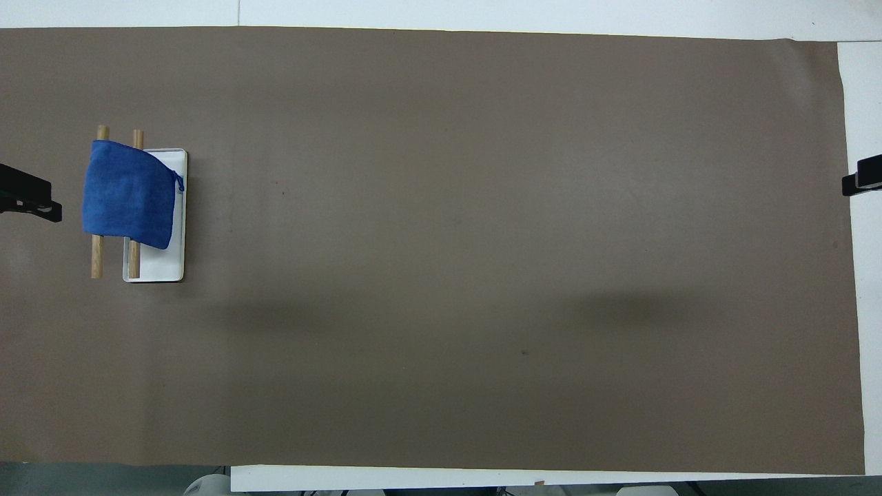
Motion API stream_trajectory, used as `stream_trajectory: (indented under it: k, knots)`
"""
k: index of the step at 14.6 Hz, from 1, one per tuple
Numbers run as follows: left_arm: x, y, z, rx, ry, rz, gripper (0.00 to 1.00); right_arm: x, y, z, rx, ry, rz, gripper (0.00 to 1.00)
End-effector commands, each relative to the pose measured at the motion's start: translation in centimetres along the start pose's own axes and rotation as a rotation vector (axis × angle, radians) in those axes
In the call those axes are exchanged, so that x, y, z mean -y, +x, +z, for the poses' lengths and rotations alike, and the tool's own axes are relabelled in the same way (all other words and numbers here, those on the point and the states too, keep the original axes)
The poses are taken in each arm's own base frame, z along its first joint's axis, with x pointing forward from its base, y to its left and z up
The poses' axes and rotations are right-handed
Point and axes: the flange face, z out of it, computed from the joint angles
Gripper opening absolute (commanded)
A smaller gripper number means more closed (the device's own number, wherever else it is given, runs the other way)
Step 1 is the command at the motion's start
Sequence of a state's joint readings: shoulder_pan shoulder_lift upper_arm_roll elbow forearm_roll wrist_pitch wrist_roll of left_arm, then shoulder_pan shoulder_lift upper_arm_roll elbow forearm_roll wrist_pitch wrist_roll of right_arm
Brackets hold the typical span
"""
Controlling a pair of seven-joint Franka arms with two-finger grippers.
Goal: Right arm passes towel to left arm to hang
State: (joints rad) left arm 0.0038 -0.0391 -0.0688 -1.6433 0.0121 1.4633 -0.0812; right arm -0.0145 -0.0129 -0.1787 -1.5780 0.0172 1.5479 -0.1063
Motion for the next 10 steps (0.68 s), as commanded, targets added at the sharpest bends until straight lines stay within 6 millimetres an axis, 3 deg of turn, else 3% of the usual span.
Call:
stream_trajectory:
  k: [1, 10]
  knots:
    - [-0.4, -0.3, -0.1, 0.013, 0.016, 0.047, 1.00, 0.5, -0.7, 0.1, 0.011, 0.001, -0.001, 1.00]
    - [-1.6, -1.6, -1.4, -0.005, -0.019, 0.111, 1.00, 0.8, -0.7, 0.1, 0.009, 0.001, -0.006, 1.00]
